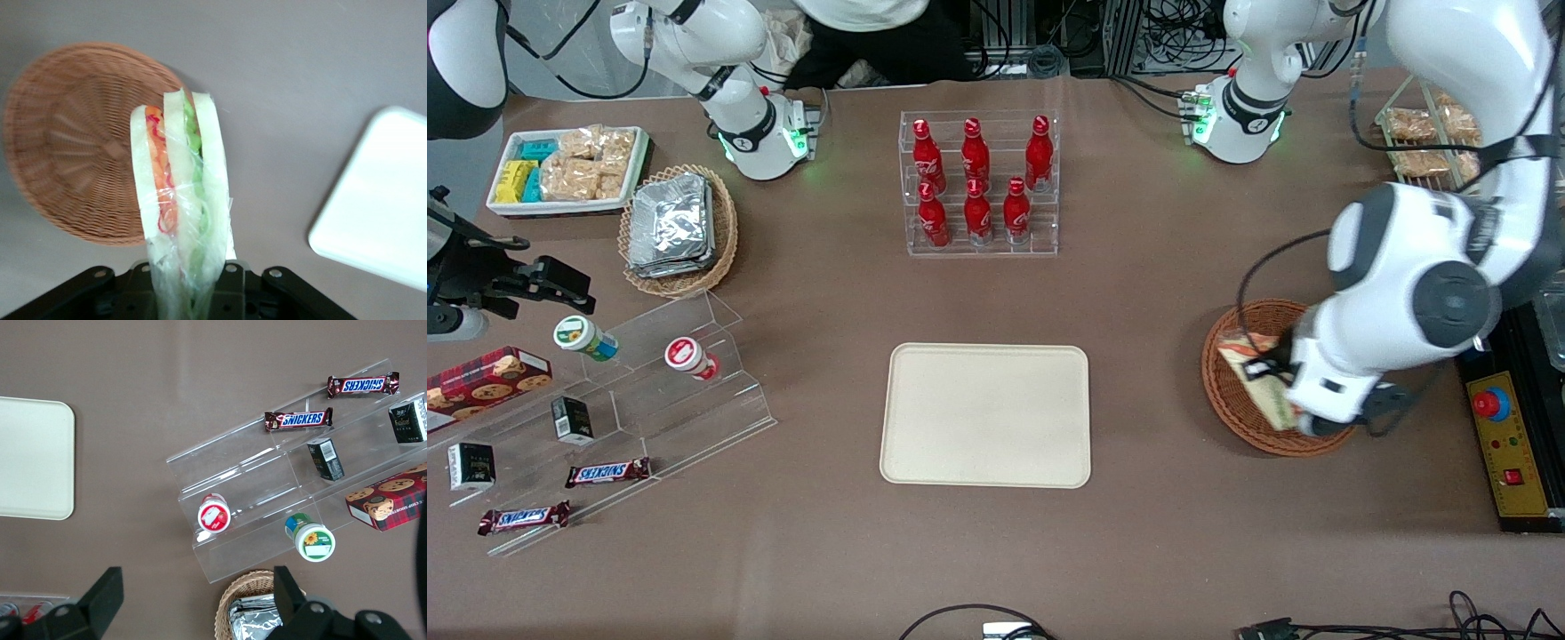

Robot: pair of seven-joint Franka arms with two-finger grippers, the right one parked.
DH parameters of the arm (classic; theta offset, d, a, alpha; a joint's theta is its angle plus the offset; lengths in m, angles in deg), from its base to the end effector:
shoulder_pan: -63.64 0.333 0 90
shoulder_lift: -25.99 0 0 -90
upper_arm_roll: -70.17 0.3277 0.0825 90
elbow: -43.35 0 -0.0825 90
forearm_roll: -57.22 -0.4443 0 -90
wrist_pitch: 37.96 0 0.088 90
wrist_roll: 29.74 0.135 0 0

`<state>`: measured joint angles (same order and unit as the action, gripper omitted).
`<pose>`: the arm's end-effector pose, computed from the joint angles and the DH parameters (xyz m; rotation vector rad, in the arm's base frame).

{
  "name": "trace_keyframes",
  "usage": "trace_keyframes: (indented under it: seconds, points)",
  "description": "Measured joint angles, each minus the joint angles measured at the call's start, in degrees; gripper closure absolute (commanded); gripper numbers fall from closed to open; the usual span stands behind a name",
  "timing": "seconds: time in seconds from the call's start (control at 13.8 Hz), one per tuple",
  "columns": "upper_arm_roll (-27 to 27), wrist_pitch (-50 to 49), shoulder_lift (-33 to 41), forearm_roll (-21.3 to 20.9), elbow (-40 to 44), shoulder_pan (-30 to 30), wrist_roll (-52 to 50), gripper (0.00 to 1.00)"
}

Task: Place sandwich from basket to tray
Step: 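Lift the sandwich and carry it with the left gripper over the cream tray, then lower the sandwich onto the tray and open the left gripper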

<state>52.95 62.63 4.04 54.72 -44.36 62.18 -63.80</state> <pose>0.6807 -0.2017 0.3974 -3.1033 -0.4216 0.2471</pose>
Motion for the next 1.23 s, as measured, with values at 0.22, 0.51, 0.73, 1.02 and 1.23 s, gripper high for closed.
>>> trace_keyframes:
  seconds: [0.22,0.51,0.73,1.02,1.23]
  points:
    - [-0.1,0.36,-2.87,0.02,1.04,-8.15,0.01,1.0]
    - [-0.09,2.84,-10.41,-0.02,6.33,-16.19,0.13,1.0]
    - [0.0,6.91,-14.22,-0.14,7.11,-19.39,0.13,1.0]
    - [0.14,12.84,-18.65,-3.22,7.16,-19.42,3.47,0.99]
    - [0.14,17.85,-21.05,-3.93,7.2,-19.45,7.34,0.99]
